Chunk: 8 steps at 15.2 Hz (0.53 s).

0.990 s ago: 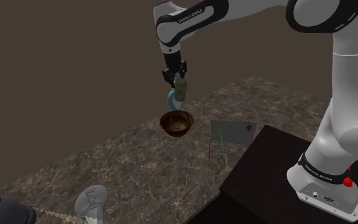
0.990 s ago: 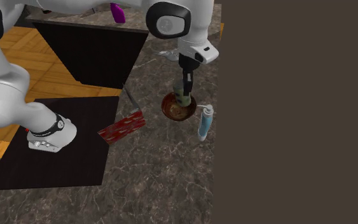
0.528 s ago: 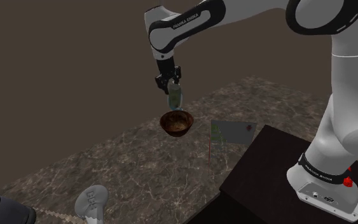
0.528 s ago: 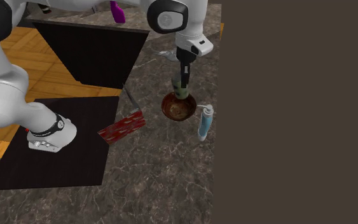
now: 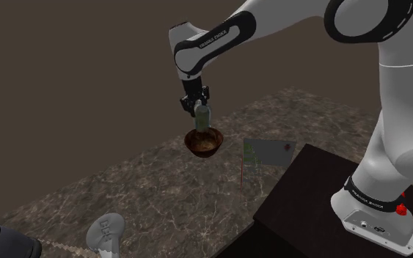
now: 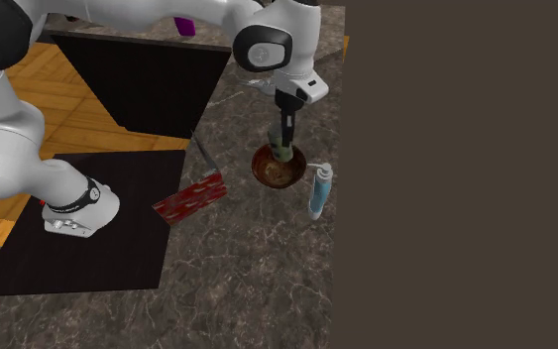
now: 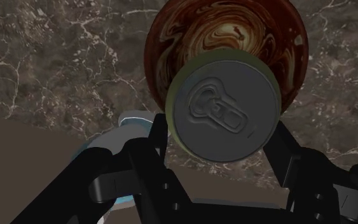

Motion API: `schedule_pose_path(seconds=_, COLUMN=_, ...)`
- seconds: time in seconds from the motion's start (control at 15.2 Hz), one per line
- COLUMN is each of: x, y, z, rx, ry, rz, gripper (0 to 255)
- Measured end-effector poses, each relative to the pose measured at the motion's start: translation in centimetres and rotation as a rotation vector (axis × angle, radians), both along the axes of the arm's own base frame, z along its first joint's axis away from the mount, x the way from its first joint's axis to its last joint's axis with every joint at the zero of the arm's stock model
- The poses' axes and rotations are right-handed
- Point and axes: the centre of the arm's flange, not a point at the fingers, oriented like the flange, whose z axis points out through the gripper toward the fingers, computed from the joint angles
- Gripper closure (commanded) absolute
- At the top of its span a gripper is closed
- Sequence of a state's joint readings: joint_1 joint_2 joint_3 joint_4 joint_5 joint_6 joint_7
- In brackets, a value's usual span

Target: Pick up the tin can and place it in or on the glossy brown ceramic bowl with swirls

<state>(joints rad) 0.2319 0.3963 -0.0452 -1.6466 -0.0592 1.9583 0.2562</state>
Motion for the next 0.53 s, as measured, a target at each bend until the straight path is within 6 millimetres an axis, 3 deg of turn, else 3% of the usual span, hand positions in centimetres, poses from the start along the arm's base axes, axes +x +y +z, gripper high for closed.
schedule_pose_path(seconds=0.53, x=0.0, y=-0.1, z=-4.2, rx=0.0, ry=0.0, rz=0.0, gripper=255)
